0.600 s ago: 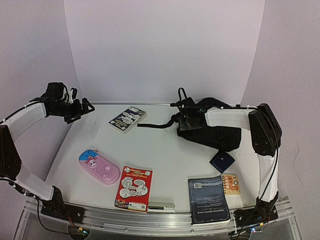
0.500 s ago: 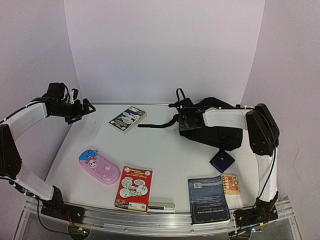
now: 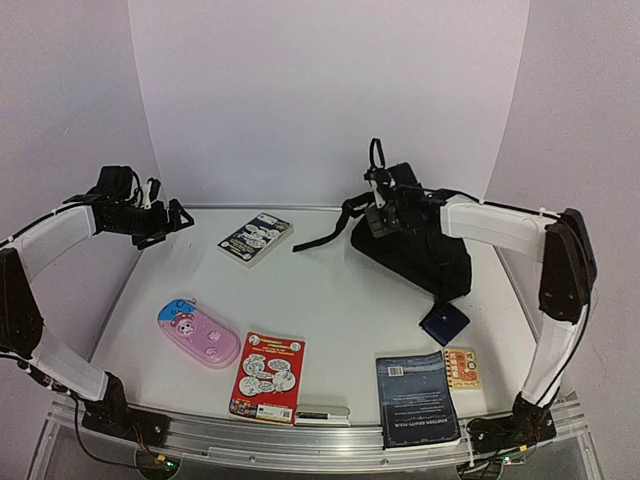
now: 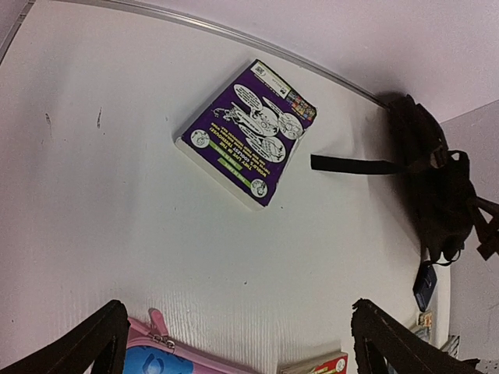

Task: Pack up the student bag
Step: Pick up the student bag at the center of the board, then place the student bag at the center of the board.

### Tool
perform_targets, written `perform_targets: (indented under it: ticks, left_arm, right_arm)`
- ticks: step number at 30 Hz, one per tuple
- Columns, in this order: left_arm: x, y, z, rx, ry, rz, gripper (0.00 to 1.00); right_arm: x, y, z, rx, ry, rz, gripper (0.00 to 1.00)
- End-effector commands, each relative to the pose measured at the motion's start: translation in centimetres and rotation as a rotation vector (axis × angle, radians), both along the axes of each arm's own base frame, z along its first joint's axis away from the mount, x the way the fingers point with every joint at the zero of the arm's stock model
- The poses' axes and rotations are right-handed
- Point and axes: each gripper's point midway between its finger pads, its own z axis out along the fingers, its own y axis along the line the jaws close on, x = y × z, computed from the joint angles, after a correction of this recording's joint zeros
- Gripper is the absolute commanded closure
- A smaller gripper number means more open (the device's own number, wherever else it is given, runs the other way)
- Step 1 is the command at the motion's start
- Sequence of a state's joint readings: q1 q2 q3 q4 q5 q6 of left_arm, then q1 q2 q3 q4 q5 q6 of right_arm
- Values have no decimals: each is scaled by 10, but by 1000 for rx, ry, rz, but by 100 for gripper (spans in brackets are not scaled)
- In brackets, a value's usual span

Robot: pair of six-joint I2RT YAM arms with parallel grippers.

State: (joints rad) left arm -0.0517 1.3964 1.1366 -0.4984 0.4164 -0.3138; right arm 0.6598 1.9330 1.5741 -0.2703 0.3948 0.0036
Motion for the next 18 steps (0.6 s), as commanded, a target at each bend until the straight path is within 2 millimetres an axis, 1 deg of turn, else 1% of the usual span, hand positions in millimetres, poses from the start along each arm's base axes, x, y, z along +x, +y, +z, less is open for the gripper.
perform_targets:
  ticks: [1,3,6,8,10,12,13,14,15,16,17,18]
  left_arm:
    - [1,-1,18,9,-51,-14,0]
    - [1,-3,19,6,-54,-20,0]
    - [0,-7,19,1,-61,-35,0]
    - [-1,-10,19,-4,-64,-48,0]
    - [-1,-12,19,-9,-63,-57,0]
    - [-1,-16,17,-13,-56,-68,0]
    - [-2,-18,15,-15,-53,-74,0]
    - [-2,-21,14,-18,-50,-81,0]
    - [-2,-24,13,-20,-47,-91,0]
    - [-4,-29,11,-24,-42,-105,0]
    - [-4,-34,8,-26,-35,-117,0]
    - [-5,-39,6,-28,-29,-130,0]
  right_arm:
    - [-34,52,90,202,-129,300,100]
    - [-54,70,88,232,-98,383,100]
    - [-86,98,70,224,-38,486,100]
    - [-111,120,57,204,2,551,100]
    - [-141,143,43,179,43,618,100]
    - [-169,160,32,154,71,667,100]
    - [-180,165,27,142,81,676,99]
    - [-190,169,25,132,87,683,93]
    - [-197,170,26,135,92,679,73]
    - [-202,169,28,148,95,671,56]
    - [-203,164,32,172,98,644,46]
    - [-202,159,40,203,91,611,36]
